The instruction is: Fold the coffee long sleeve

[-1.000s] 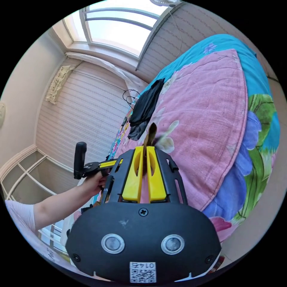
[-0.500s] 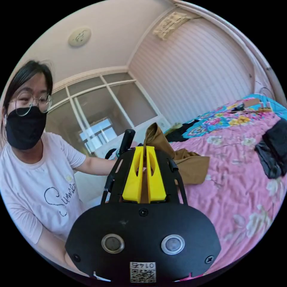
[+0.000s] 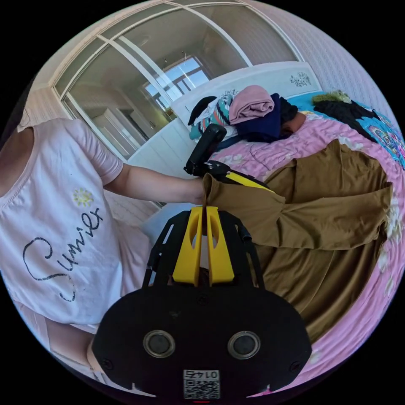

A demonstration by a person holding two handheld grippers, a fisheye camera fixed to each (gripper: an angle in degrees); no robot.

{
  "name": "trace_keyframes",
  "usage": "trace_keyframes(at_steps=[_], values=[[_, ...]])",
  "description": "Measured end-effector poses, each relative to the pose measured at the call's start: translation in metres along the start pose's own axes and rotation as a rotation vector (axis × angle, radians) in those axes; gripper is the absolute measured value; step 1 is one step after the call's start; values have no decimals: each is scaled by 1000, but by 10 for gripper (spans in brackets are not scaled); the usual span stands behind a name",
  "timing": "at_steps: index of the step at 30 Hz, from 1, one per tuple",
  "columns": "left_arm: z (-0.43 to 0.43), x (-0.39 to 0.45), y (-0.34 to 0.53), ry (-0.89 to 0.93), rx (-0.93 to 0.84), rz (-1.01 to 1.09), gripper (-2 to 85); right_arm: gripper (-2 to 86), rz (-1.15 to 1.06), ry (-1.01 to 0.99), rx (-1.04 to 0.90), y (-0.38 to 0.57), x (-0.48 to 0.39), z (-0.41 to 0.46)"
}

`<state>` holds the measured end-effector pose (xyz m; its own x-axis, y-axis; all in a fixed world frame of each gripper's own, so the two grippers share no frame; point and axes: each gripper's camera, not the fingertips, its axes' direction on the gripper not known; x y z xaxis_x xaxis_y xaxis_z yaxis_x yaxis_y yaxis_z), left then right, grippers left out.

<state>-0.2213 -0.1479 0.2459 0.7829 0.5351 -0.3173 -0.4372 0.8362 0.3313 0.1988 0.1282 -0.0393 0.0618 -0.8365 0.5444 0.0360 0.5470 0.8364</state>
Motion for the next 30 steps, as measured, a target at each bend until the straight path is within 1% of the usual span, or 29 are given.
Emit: trace_keyframes(at_steps=[3,6,7,9,11,13,14,16,17,18,19,20,21,22,23,24,26,27,28,30], values=[[-9,-28,16,12,-32,-42,2,32,-40,21,-122,-3,-2,62],[-28,-55,30,1,-38,-72,11,59,-107,-53,-261,5,-1,111],[-37,-65,33,-17,-33,-70,13,67,-127,-79,-306,11,6,121],[-52,-82,31,-67,-21,-56,15,73,-129,-70,-315,16,29,118],[-66,-100,19,-141,-6,-24,17,75,-100,-3,-277,17,72,98],[-79,-126,-12,-267,20,-10,20,81,-13,163,-216,10,159,59],[-82,-132,-21,-293,29,-5,21,90,19,213,-200,7,184,48],[-86,-155,-62,-351,76,30,29,123,189,401,-123,-9,290,3],[-85,-162,-72,-358,88,25,33,130,239,439,-99,-13,316,-8],[-83,-178,-92,-350,110,2,47,131,317,500,-38,-19,362,-29],[-79,-196,-111,-309,120,-28,68,132,394,552,26,-23,405,-46],[-76,-204,-120,-287,120,-45,84,133,431,574,53,-25,425,-52],[-67,-221,-135,-244,114,-86,115,140,525,610,76,-26,467,-58],[-57,-236,-147,-216,99,-120,121,153,610,589,77,-27,508,-58],[-52,-243,-151,-210,86,-132,124,154,646,559,66,-28,527,-55],[-41,-257,-157,-223,46,-170,111,157,666,489,42,-31,558,-46],[-28,-278,-161,-209,-35,-215,58,130,686,428,4,-31,593,-33],[-24,-289,-161,-160,-65,-231,24,64,730,422,7,-26,611,-34],[-28,-297,-161,-151,-38,-251,3,25,770,457,71,-18,623,-47],[-40,-301,-167,-208,11,-240,-5,12,827,524,187,-3,635,-81]])
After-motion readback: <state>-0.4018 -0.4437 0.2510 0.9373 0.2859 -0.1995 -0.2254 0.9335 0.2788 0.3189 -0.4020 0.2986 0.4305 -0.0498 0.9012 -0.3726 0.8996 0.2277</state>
